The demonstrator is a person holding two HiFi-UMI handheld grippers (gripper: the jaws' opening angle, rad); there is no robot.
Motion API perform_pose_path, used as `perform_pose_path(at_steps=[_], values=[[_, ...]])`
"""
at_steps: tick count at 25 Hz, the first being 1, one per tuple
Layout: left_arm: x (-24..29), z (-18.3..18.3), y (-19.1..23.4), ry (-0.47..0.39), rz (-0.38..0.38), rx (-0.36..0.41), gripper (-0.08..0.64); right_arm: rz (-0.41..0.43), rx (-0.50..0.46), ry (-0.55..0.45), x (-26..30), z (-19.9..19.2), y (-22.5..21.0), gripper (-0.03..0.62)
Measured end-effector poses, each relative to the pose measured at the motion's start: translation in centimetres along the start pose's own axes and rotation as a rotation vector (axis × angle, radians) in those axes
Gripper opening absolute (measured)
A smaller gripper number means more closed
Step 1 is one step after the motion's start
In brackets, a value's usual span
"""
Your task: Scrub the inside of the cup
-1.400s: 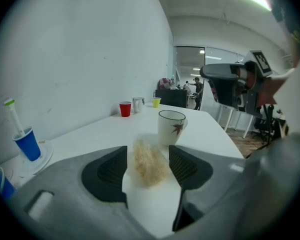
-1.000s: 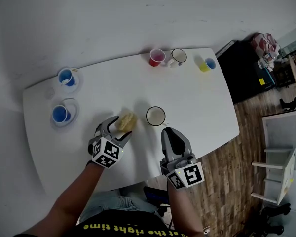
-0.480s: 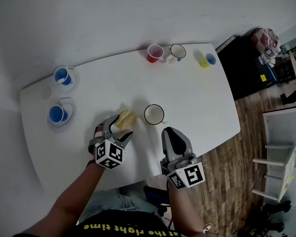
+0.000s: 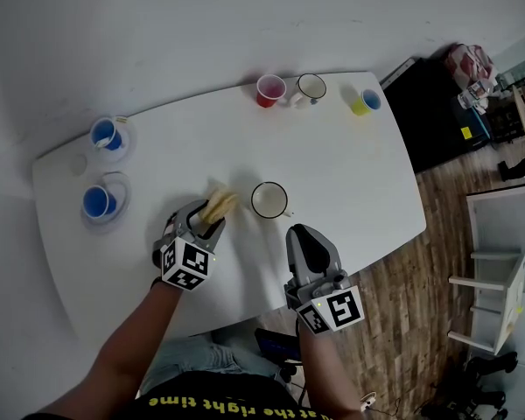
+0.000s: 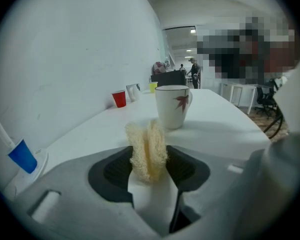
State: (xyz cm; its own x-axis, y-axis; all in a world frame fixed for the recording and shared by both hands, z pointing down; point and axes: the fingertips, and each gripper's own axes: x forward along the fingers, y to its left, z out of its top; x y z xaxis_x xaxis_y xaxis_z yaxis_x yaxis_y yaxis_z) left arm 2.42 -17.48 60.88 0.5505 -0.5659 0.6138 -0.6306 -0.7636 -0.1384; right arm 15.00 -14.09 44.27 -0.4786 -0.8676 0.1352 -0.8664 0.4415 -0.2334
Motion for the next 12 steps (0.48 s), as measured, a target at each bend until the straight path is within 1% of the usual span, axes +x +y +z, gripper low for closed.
perform_pose_path(at_steps=[2, 4, 6, 12], values=[[-0.1, 0.2, 0.2, -0.013, 0.005, -0.003, 0.167, 0.001, -0.001, 0.004, 0.1, -0.2, 0.0, 0.038], [-0.2, 0.4, 0.3, -0.021, 0.003, -0.012, 0.143, 0.005, 0.0, 0.002, 0.2, -0.2, 0.0, 0.038], [-0.4, 0.7, 0.4, -0.033, -0.001, -0.027, 0.127, 0.01, 0.004, -0.007, 0.3, 0.0, 0.1, 0.038], [-1.5, 1.7, 1.2, -0.072, -0.002, -0.078, 0.109, -0.001, -0.033, 0.045, 0.4, -1.5, -0.4, 0.051]])
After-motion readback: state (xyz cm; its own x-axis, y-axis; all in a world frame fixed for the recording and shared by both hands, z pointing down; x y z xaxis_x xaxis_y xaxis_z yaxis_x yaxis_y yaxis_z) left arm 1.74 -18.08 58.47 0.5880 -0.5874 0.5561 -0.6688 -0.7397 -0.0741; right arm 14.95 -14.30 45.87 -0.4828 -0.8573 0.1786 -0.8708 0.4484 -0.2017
